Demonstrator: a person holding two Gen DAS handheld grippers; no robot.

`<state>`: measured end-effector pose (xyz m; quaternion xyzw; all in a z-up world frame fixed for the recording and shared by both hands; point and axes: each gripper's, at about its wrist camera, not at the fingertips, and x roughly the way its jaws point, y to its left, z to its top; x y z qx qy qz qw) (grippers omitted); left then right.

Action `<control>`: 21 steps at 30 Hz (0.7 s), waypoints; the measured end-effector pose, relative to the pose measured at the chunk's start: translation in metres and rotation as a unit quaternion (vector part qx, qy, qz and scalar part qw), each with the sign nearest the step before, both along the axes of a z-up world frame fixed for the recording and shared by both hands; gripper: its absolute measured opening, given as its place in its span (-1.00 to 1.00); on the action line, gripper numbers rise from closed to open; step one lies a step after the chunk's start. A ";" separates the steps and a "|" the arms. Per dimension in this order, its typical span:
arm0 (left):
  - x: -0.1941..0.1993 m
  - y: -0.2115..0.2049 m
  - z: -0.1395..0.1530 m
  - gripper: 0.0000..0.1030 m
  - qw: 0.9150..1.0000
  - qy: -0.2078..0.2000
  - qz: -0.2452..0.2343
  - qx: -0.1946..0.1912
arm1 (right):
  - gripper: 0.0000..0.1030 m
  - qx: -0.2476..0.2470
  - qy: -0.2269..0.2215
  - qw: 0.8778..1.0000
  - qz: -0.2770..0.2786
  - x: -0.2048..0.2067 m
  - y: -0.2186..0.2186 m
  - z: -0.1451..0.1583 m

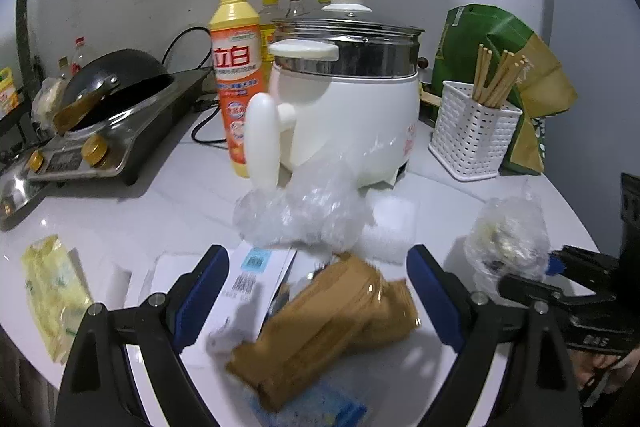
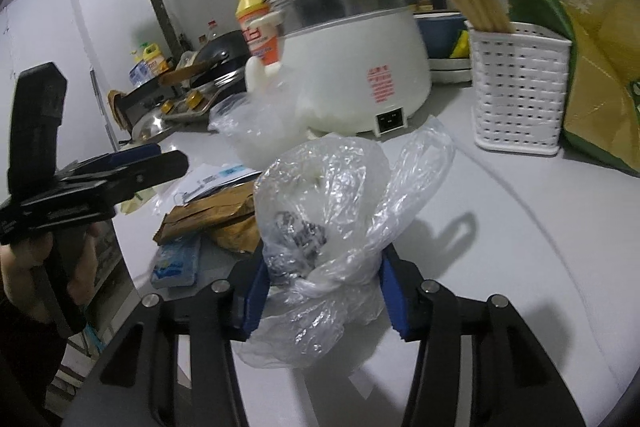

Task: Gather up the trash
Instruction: 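Lift the clear plastic bag with the right tool and carry it off the counter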

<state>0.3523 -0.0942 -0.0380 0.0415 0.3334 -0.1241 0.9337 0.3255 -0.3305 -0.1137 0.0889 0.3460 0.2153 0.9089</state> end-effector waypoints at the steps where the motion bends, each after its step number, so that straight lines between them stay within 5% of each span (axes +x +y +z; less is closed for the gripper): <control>1: 0.005 -0.004 0.000 0.76 1.000 0.000 -0.001 0.006 | -0.09 0.000 0.000 1.000 -0.002 0.002 -0.002 0.000; 11: 0.039 -0.020 -0.011 0.76 1.000 0.007 -0.010 0.022 | -0.08 0.006 0.000 0.999 -0.037 0.004 -0.032 -0.001; 18: 0.044 -0.027 -0.015 -0.29 0.999 0.022 -0.022 0.026 | -0.08 0.005 -0.001 0.999 -0.050 0.000 -0.044 -0.001; 21: 0.038 -0.029 -0.009 -0.58 0.999 0.014 -0.026 0.025 | -0.08 0.003 -0.003 0.999 -0.050 -0.003 -0.045 0.001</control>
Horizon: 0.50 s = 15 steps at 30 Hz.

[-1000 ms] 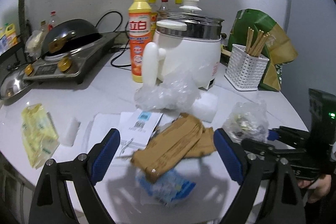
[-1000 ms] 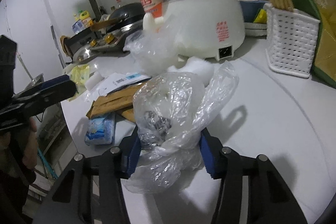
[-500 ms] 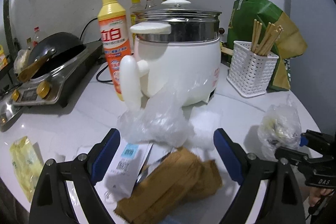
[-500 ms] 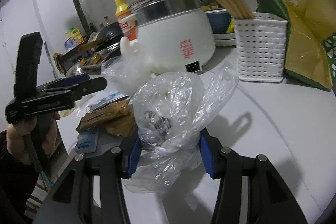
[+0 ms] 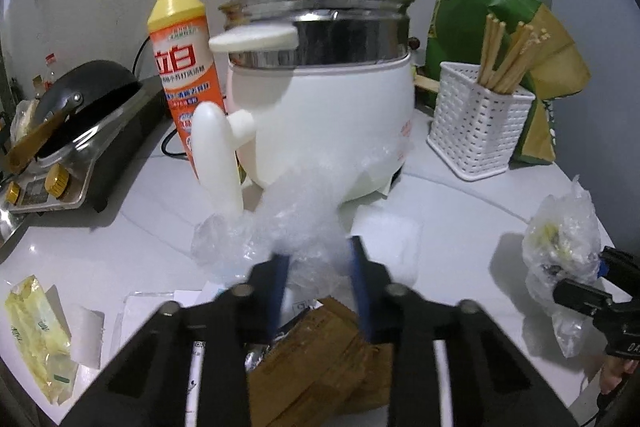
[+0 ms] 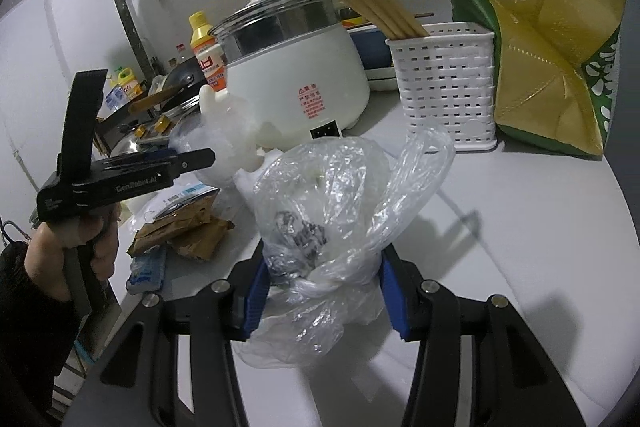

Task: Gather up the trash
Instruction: 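Lift the clear plastic bag with the right tool and carry it off the counter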

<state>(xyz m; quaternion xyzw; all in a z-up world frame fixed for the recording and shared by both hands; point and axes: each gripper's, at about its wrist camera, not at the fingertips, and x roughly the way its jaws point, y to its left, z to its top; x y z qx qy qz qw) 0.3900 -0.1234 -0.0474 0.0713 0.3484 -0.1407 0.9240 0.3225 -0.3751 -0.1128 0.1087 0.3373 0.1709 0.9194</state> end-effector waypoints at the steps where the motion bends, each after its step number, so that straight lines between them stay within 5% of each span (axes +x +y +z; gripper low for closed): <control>1: -0.003 0.000 0.003 -0.61 1.000 -0.002 -0.001 -0.004 | -0.08 0.000 -0.001 1.000 0.000 -0.001 0.000 0.001; 15: -0.054 0.008 0.063 -0.77 0.997 -0.075 -0.011 -0.023 | -0.09 -0.003 -0.032 0.999 -0.004 -0.036 0.004 0.029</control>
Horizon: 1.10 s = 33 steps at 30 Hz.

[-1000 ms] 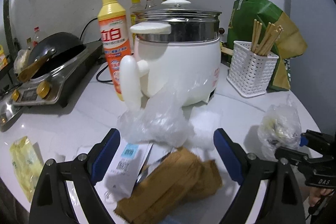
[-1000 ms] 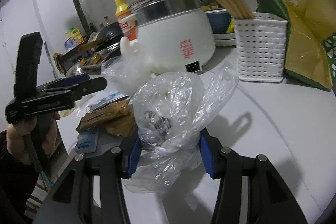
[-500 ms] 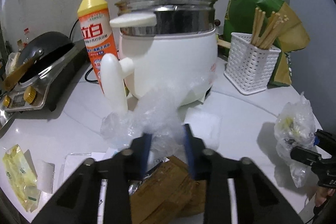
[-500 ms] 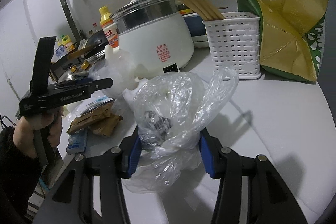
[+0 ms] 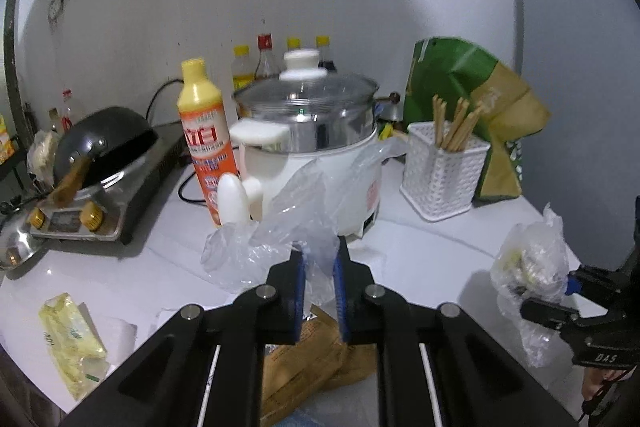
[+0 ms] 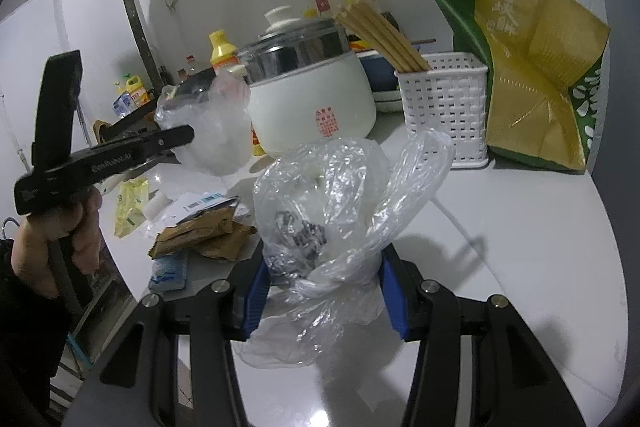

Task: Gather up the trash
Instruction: 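Lift the clear plastic bag with the right tool and carry it off the counter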

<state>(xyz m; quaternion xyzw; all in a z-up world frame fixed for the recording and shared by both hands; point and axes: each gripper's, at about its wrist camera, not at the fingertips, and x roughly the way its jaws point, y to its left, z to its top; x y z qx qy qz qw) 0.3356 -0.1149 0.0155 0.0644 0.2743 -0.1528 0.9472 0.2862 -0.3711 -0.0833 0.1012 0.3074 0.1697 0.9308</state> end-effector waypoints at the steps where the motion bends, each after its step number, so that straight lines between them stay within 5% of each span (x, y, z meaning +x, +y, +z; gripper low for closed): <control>1: -0.003 0.001 0.003 -0.77 1.000 -0.003 0.000 -0.001 | -0.09 -0.001 -0.003 1.000 0.001 -0.004 0.001 0.003; 33: -0.181 0.084 0.037 -0.77 0.997 -0.047 0.041 -0.046 | -0.09 -0.044 -0.044 0.996 0.070 -0.107 0.081 0.050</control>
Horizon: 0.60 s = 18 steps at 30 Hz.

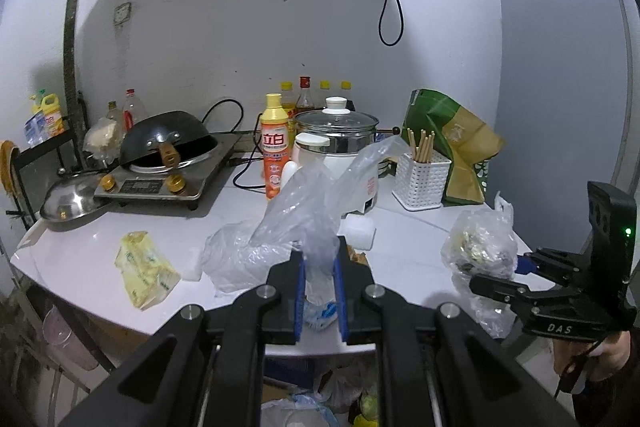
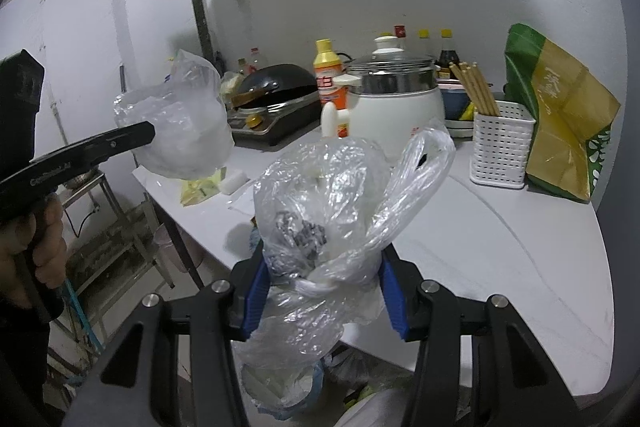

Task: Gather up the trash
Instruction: 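Lift the clear plastic bag with the right tool and carry it off the counter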

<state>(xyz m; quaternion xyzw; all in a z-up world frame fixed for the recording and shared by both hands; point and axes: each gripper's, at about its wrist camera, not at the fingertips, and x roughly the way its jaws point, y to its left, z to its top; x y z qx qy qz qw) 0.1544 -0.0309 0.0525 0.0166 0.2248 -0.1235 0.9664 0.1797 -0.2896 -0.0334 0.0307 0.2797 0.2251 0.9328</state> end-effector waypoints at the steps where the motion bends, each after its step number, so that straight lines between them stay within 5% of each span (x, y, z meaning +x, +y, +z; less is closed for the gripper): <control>1: -0.003 0.002 0.000 -0.77 1.000 0.001 0.000 -0.001 | -0.09 -0.002 -0.001 1.000 0.003 -0.002 0.003 0.001; 18: -0.066 0.053 -0.038 -0.77 0.998 0.018 0.043 -0.036 | -0.09 -0.049 0.004 0.996 0.071 -0.031 0.071 -0.002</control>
